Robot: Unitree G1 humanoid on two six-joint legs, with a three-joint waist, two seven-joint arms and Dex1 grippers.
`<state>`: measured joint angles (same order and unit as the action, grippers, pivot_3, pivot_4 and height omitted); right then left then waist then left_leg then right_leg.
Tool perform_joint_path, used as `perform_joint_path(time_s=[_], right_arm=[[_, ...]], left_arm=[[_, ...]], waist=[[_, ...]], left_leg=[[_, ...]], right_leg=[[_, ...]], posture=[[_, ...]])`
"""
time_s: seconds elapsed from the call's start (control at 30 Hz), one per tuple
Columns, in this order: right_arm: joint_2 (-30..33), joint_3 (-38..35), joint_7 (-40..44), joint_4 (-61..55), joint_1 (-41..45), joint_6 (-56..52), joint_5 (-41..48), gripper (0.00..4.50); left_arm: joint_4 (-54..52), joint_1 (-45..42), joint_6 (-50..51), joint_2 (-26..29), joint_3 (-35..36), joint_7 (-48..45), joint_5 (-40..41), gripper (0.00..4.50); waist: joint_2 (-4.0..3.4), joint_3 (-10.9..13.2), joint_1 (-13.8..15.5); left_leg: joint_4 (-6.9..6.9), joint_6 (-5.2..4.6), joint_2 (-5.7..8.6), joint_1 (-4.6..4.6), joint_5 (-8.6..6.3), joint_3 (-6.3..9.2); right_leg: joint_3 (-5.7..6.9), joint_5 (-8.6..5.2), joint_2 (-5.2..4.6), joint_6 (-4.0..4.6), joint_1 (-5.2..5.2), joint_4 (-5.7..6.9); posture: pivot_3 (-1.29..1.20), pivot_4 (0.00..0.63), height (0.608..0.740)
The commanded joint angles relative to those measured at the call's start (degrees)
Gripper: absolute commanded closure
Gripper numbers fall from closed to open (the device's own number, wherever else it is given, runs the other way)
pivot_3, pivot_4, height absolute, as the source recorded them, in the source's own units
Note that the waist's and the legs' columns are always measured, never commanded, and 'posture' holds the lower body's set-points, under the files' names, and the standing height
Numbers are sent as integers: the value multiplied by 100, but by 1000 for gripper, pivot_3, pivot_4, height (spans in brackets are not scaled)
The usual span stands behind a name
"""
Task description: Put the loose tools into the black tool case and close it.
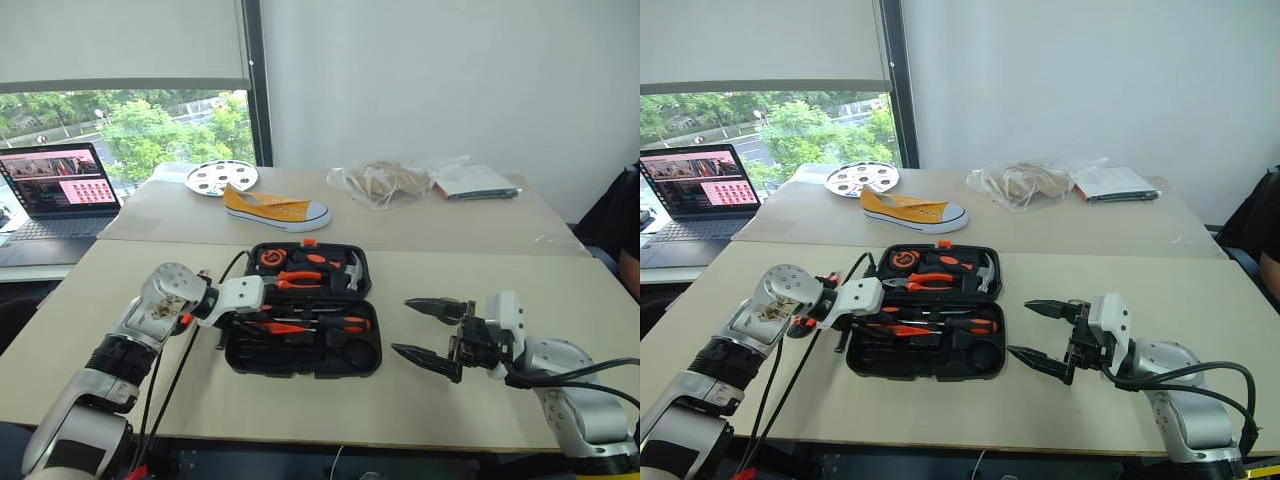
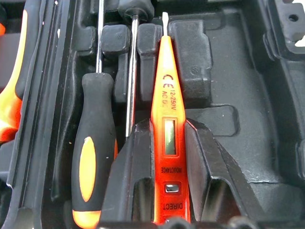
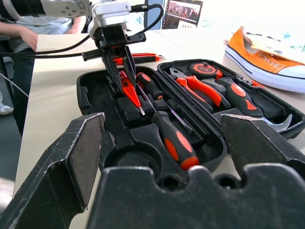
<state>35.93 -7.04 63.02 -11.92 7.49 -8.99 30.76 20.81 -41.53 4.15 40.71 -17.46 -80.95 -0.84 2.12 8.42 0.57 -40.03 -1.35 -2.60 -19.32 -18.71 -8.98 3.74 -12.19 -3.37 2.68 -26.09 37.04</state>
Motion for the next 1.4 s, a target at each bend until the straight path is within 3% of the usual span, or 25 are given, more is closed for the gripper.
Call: perform_joint_path(time_s=[0.03,0.13,0.2,0.3,0.6,0.7,0.83,1.4], right_arm=[[-1,-57,-16,-278,39,-57,201,0],[5,-64,-20,-286,35,-71,217,0],[-5,-56,-31,-265,42,-63,217,0],[-7,-47,-21,-243,41,-56,213,0],[26,-50,34,-224,-3,-99,228,0],[-15,-18,22,-201,24,-94,203,0],[-42,-1,18,-162,54,-80,184,0],[-56,-20,-2,-150,43,-43,173,0]], left_arm=[[-36,72,195,148,-232,-13,-337,4057],[-109,92,459,181,-187,19,-318,4057],[-225,127,658,106,-87,-66,-97,3054],[-333,76,548,-160,332,34,429,2149],[-627,40,647,-14,935,-8,1060,2149],[-427,197,499,62,882,46,975,2906],[-220,346,349,23,760,223,825,4391],[-405,867,17,-70,450,400,512,4451]], waist=[[0,0,0],[-1,-1,-19],[-1,-1,-27],[-1,-1,-32],[4,2,-11],[4,2,-10],[4,2,-10],[4,2,-1]], left_leg=[[-1,-1,0,0,0,0],[-2,-1,-1,3,-1,0],[-2,0,-1,4,0,0],[-3,1,-3,3,1,0],[-23,-6,-6,-18,-3,11],[-23,-6,-5,-18,-3,11],[-23,-6,-4,-16,-3,10],[-24,-8,-3,-9,-5,6]], right_leg=[[-1,0,0,-1,1,0],[-3,0,1,-1,1,3],[-4,0,1,-1,1,6],[-4,0,1,-1,1,7],[-1,1,-1,0,-4,3],[1,1,0,-1,-4,3],[3,1,0,-1,-3,4],[4,2,-2,-2,0,6]], posture=[[0,150,740],[0,150,740],[0,150,740],[0,150,740],[0,150,740],[0,150,740],[0,150,740],[0,150,740]])
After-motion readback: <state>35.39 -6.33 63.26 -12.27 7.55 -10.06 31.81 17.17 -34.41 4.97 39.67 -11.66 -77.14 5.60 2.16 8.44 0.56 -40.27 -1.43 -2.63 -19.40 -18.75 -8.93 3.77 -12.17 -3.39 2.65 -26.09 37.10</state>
